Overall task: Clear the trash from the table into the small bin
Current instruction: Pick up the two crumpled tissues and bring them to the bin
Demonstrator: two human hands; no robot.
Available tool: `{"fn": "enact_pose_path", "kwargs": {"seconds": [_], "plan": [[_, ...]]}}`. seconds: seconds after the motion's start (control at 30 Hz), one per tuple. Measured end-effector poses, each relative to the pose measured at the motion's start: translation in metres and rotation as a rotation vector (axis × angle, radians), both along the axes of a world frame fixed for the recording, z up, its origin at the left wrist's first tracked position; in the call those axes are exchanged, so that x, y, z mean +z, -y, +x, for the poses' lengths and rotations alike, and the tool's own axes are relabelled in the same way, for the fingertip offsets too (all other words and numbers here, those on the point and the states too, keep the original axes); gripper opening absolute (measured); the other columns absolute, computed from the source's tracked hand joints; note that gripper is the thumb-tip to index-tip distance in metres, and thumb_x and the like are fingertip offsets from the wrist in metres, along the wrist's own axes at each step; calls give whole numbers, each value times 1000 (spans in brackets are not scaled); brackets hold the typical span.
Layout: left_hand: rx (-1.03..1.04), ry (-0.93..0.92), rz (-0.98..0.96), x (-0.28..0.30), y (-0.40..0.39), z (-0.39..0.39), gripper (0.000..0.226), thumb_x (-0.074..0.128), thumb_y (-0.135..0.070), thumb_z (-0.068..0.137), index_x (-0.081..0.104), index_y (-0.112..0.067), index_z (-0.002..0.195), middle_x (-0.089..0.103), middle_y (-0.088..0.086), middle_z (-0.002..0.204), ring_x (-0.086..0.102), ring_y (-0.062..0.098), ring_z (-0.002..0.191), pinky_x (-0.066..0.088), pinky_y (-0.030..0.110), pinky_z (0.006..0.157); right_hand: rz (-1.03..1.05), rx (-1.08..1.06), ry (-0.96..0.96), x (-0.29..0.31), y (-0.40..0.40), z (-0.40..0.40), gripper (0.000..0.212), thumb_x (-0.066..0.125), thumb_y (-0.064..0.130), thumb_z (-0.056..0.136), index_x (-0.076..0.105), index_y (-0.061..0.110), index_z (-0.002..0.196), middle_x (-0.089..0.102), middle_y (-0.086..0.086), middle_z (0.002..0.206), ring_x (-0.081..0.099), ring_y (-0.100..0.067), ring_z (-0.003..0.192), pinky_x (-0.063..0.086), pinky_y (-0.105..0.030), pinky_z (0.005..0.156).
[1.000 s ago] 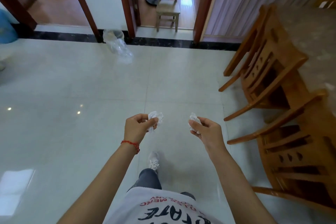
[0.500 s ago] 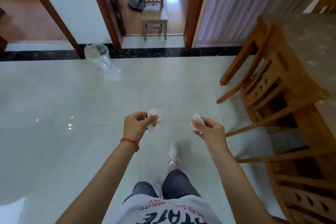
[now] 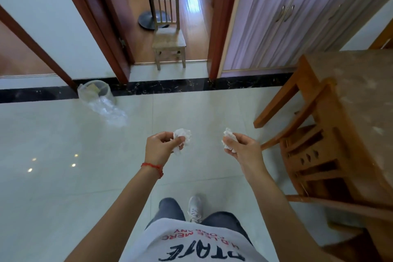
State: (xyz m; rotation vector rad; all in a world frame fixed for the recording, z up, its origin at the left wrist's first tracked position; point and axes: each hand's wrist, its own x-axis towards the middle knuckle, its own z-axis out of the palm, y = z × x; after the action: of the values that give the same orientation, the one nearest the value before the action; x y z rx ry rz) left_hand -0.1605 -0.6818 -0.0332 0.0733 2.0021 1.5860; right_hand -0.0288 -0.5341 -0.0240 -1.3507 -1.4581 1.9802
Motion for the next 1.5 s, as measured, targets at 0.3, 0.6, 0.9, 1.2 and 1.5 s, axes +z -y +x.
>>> {"fn": "enact_pose_path", "kwargs": {"seconds": [0.3, 0.6, 0.9, 1.2, 1.5], "plan": [[-98, -11, 6, -4, -121, -109, 11, 71, -6, 74, 67, -12, 66, 67, -2, 56, 62, 25, 65, 54, 43, 77, 21, -62, 16, -5, -107, -97, 6, 69, 9, 79, 66, 13, 82, 65, 1, 80, 63, -14, 78, 55, -15, 64], [-190, -42, 30, 3, -249, -249, 9, 71, -7, 75, 66, -12, 68, 66, 6, 65, 63, 22, 67, 53, 37, 73, 70, -96, 14, -2, -219, -221, 4, 66, 14, 83, 65, 16, 85, 65, 3, 82, 63, -16, 80, 55, -16, 67], [-274, -10, 9, -5, -358, -338, 8, 72, -8, 74, 67, -10, 69, 66, 8, 65, 62, 16, 62, 49, 25, 63, 71, -142, 38, -12, -313, -297, 12, 66, 13, 82, 66, 8, 92, 66, -6, 84, 64, -17, 80, 55, -16, 65], [-276, 20, -4, -9, -487, -396, 8, 74, -8, 73, 66, -5, 72, 65, 11, 67, 61, 16, 60, 51, 22, 60, 40, -207, 17, -12, -436, -361, 5, 68, 7, 80, 66, 2, 78, 56, -1, 62, 58, -13, 64, 55, -18, 62], [-433, -77, -40, -7, -599, -422, 13, 75, -15, 71, 70, -4, 75, 69, 14, 72, 61, 17, 64, 52, 30, 68, -6, -294, 18, -9, -514, -382, 3, 68, 6, 79, 67, 9, 78, 61, -6, 70, 61, -19, 71, 55, -16, 60]]}}
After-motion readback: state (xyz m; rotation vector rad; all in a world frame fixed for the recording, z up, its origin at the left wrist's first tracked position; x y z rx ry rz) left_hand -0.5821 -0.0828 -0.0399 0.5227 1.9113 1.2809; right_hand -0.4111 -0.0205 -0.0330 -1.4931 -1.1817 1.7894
